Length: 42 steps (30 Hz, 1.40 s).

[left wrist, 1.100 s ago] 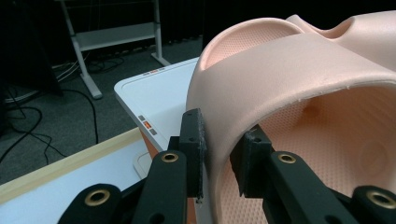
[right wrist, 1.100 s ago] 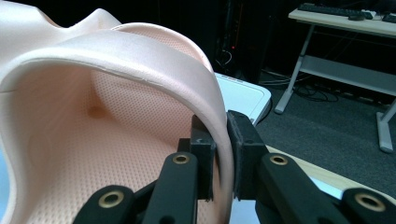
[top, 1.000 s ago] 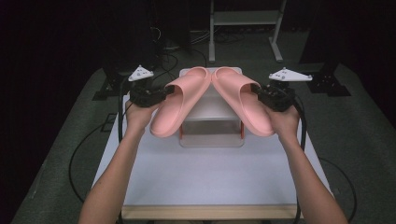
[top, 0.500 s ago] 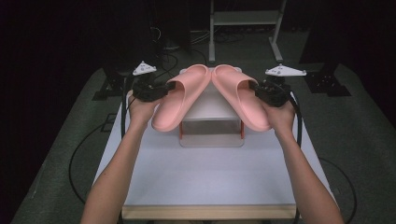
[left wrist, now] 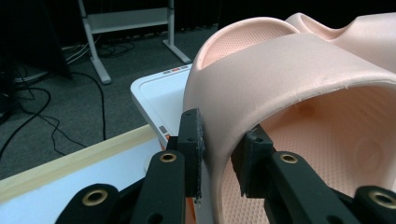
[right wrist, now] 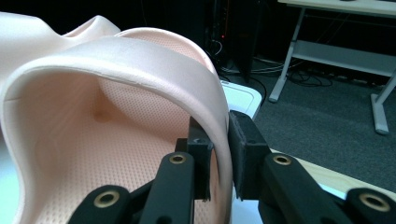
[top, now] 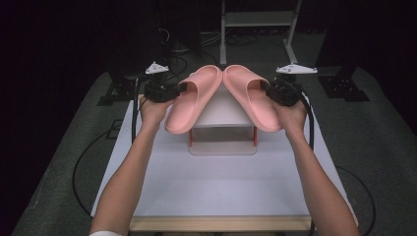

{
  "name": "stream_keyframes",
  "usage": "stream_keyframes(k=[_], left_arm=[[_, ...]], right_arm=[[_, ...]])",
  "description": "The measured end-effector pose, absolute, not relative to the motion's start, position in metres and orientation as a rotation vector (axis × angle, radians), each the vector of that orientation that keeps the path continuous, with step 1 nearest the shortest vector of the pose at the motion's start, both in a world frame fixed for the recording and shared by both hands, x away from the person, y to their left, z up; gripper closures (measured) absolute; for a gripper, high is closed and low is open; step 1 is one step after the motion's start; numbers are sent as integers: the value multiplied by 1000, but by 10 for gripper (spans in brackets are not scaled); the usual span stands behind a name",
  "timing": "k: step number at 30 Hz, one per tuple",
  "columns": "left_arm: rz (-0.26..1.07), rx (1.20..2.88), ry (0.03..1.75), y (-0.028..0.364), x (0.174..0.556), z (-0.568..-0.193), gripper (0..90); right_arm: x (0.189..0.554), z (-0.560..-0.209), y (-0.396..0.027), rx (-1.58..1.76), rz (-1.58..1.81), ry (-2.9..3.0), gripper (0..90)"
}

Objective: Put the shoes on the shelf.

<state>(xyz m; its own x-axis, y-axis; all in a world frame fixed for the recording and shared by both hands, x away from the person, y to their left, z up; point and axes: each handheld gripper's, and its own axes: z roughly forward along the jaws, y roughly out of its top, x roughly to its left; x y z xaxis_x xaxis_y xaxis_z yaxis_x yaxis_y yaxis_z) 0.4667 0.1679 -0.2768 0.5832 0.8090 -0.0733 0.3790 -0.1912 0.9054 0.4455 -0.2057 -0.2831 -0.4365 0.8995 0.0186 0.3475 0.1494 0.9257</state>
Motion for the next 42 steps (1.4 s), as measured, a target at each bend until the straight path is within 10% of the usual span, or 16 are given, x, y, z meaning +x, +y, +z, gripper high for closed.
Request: stream_keyframes(k=[42], left_arm=[[486, 1775, 1051, 149, 487, -287, 656]], right_arm=[[467, -294, -188, 1266, 1255, 1895, 709]])
